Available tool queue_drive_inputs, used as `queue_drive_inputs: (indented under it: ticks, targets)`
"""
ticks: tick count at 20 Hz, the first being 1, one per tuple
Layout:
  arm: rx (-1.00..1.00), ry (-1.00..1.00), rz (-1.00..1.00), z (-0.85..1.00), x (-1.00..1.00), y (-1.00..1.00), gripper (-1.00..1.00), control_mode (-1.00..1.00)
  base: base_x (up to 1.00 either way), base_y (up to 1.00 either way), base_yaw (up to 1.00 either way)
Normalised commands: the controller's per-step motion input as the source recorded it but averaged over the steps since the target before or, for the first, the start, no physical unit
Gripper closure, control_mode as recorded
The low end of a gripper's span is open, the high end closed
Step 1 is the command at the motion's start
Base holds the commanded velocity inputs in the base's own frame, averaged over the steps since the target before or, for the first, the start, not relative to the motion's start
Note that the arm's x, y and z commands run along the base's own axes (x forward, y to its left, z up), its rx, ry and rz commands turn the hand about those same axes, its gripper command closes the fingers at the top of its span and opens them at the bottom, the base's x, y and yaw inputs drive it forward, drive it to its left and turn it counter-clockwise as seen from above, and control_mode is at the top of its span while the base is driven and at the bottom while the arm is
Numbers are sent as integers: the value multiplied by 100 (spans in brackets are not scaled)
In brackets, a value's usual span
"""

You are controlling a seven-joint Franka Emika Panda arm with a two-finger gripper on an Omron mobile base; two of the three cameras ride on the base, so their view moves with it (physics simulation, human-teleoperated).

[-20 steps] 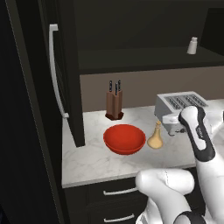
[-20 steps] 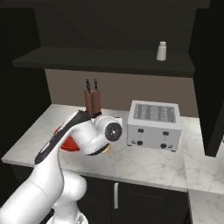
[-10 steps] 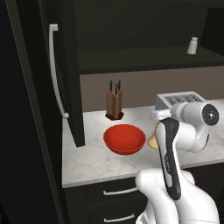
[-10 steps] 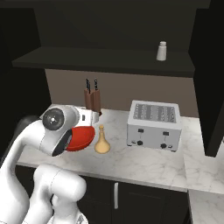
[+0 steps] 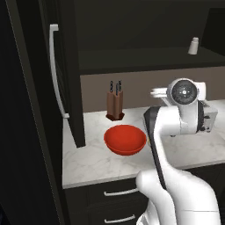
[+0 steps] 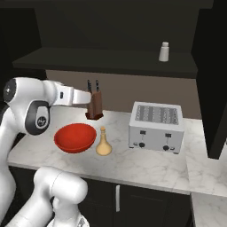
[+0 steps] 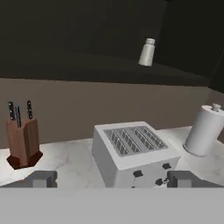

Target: Retrieve the bottle and the shaker from the cabinet and place them next to the mixing bowl on the counter. Then add garlic from the fridge to the mixing bowl.

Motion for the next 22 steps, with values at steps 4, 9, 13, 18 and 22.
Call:
queue_drive_inputs:
  ticks: [4, 9, 13, 18, 22]
  targets:
    - [-7, 1, -21, 79, 9, -17, -100, -100, 0, 0, 0]
    - [7, 1, 2, 31, 0, -23, -100, -100, 0, 0, 0]
    - [8, 0, 12, 9, 0, -53, -100, -100, 0, 0, 0]
    - [4, 1, 8, 30, 17, -50, -100, -100, 0, 0, 0]
    - [2, 7, 0, 45, 42, -52, -100, -100, 0, 0, 0]
